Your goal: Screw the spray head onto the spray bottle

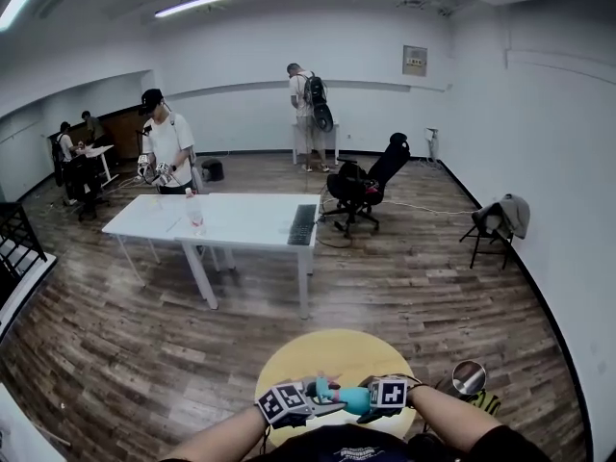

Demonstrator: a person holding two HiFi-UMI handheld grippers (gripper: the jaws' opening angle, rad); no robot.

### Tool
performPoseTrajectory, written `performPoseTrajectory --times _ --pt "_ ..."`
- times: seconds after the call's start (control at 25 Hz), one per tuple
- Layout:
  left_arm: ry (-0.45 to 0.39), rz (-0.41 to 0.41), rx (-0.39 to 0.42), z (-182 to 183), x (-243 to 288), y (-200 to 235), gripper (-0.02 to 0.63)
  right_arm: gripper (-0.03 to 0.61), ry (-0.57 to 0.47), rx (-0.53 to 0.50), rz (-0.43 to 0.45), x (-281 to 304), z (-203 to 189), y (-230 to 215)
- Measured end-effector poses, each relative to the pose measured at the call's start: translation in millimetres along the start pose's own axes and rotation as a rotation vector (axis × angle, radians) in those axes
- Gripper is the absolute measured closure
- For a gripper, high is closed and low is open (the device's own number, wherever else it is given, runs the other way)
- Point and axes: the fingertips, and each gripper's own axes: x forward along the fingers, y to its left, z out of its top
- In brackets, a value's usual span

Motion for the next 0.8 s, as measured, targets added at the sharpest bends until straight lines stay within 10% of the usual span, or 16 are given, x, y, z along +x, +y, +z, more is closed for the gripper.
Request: performPoseTrajectory --times 0.24,0.6,0.8 --pt "0.153 -0.01 0.229 -15.5 15.6 -9.1 0.379 0.152 0.041 -0.008 0.016 1.8 -16.6 6.8" --pt "-0.048 -0.032 -0.111 -9.1 1.8 -5.1 0.314 0.152 0.028 -0.053 -0.009 -2.2 -2.3 2.8" --pt "-0.175 0.052 -0.248 -2.7 -19.5 20.0 0.409 0.147 -0.056 0.022 -0.042 -7.7 18.1 -12.1"
